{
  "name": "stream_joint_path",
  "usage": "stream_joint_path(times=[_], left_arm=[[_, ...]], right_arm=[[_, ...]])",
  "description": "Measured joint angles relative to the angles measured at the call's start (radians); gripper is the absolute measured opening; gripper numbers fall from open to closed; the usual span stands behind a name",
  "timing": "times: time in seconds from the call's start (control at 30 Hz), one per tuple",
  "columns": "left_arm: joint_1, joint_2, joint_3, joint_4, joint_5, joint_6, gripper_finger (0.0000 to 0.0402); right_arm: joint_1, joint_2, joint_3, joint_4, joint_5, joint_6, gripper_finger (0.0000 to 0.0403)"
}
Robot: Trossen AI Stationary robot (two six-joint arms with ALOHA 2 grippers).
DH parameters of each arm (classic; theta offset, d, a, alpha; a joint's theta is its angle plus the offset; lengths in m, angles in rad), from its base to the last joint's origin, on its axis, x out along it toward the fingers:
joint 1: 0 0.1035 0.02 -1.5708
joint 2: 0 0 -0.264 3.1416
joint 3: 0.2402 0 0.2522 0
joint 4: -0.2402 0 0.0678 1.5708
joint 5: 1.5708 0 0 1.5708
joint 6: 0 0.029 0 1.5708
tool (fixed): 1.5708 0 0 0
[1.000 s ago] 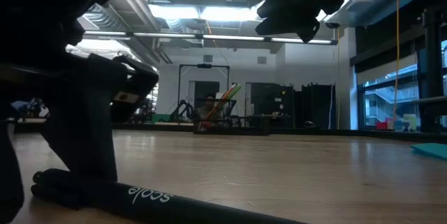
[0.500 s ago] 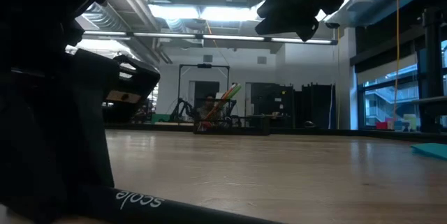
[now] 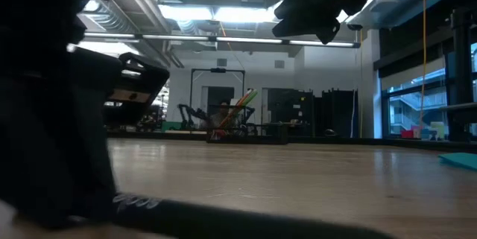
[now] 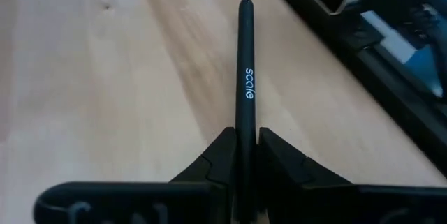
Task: Pick and place office supplies into organizer
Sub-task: Put the bottom black pen into the desk organizer
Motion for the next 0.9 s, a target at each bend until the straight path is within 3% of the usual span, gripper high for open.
stream_joint_path(times=[0.4, 0.9], left_arm=[[0.066, -0.134, -0.005, -0.243, -0.091, 0.067, 0.0032], [0.275, -0.516, -0.001, -0.511, -0.032, 0.028, 0.0029]], right_arm=[[0.000, 0.000, 0.000, 0.000, 0.000, 0.000, 0.0171], [-0.017, 0.000, 0.000, 0.001, 0.000, -0.024, 0.0171]])
